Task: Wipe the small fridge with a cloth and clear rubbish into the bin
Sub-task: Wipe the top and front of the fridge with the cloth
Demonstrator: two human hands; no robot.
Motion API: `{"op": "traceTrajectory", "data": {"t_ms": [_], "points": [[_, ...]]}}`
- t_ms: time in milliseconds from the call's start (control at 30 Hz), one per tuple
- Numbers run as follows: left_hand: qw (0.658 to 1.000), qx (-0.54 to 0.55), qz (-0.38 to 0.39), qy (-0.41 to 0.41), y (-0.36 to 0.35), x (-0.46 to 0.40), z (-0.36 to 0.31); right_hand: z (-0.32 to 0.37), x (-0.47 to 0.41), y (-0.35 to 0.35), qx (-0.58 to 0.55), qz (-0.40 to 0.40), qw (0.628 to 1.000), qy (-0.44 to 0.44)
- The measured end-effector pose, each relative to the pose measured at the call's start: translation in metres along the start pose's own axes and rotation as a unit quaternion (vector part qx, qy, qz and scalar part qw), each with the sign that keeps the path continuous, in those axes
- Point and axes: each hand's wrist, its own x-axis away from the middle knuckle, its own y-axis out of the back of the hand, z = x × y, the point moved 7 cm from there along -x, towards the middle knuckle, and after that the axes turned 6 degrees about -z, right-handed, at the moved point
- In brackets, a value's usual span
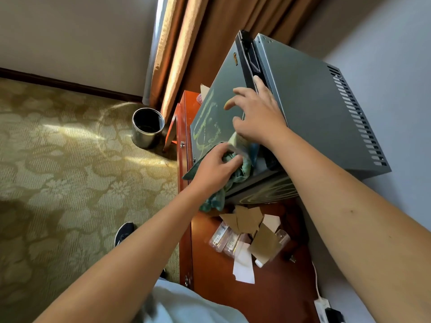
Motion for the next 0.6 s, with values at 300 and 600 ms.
{"op": "traceTrajectory", "data": {"t_ms": [300, 600], "points": [[0.994, -0.035, -0.012, 0.098, -0.001, 0.037, 0.068, 0.006, 0.025, -0.001, 0.019, 0.048, 0.999, 0.007], [0.993, 0.087, -0.060, 0.048, -0.007, 0.033, 0.046, 0.008, 0.030, 0.001, 0.011, 0.050, 0.999, 0.003]]}}
